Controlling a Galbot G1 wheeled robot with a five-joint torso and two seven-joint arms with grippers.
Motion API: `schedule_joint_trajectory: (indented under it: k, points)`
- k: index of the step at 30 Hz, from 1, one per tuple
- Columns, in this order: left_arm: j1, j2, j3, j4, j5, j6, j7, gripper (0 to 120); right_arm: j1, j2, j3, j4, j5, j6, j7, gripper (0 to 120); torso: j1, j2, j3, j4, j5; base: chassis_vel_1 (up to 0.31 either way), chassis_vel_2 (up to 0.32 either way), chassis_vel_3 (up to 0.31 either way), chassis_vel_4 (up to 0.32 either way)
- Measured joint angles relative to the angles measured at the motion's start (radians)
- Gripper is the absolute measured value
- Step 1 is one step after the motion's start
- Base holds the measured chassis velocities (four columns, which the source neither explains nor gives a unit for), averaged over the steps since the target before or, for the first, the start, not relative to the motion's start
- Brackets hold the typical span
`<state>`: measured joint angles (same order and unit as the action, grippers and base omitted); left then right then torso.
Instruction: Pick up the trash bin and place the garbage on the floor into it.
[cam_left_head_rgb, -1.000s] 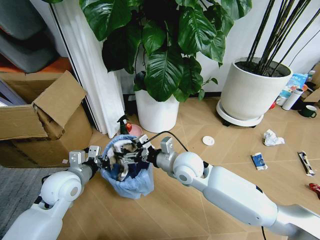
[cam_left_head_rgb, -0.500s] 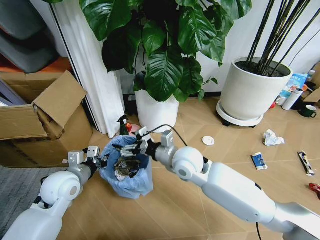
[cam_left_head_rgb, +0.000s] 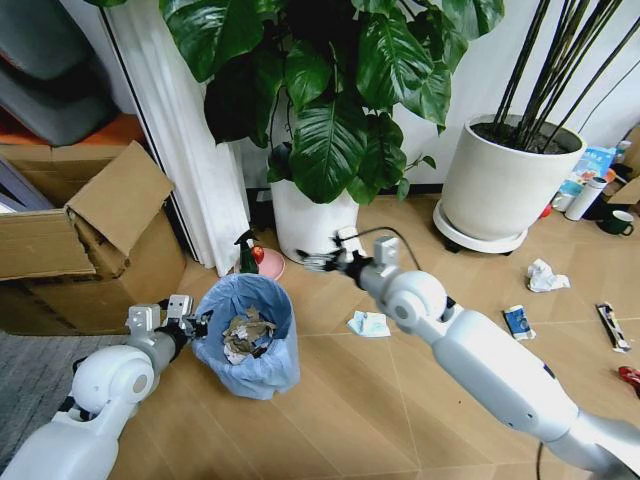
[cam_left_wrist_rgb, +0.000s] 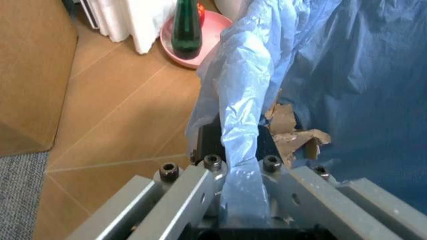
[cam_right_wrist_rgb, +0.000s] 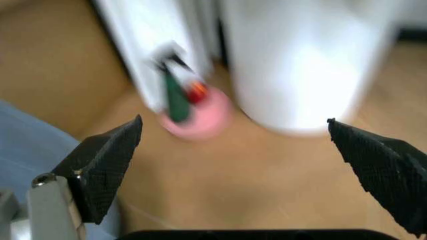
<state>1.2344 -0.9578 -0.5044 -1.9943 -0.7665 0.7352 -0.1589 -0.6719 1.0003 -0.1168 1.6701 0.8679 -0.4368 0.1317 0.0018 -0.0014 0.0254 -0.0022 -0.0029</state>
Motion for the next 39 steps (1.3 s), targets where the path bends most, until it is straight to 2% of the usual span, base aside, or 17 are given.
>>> schedule_joint_trajectory:
  k: [5,9,11,20,39]
  points:
    - [0.006,0.004,0.0,-0.014,0.0,0.0,0.0,0,-0.155,0.004,0.087,-0.172,-0.124,0.018,-0.07,100,0.0,0.0,0.0,-0.0007,0.0003,0.0,0.0,0.0,0.0]
    - [0.012,0.008,0.0,-0.021,0.0,0.0,-0.001,0,-0.185,0.027,0.108,-0.24,-0.167,0.031,-0.086,100,0.0,0.0,0.0,-0.0006,-0.0002,0.0,0.0,0.0,0.0]
    - [0.019,0.009,0.002,-0.029,0.001,0.0,-0.002,0,-0.195,0.067,0.124,-0.31,-0.205,0.047,-0.101,100,0.0,0.0,0.0,-0.0003,0.0,0.0,0.0,0.0,0.0]
    - [0.026,0.019,0.011,-0.047,0.001,0.0,-0.002,0,-0.155,0.218,0.168,-0.549,-0.295,0.083,-0.132,100,0.0,0.0,0.0,0.0001,-0.0001,0.0,0.0,0.0,0.0]
    - [0.03,0.031,0.023,-0.05,0.003,0.0,0.001,0,-0.045,0.306,0.235,-0.801,-0.374,0.153,-0.221,100,0.0,0.0,0.0,0.0,-0.0003,0.0,0.0,0.0,0.0]
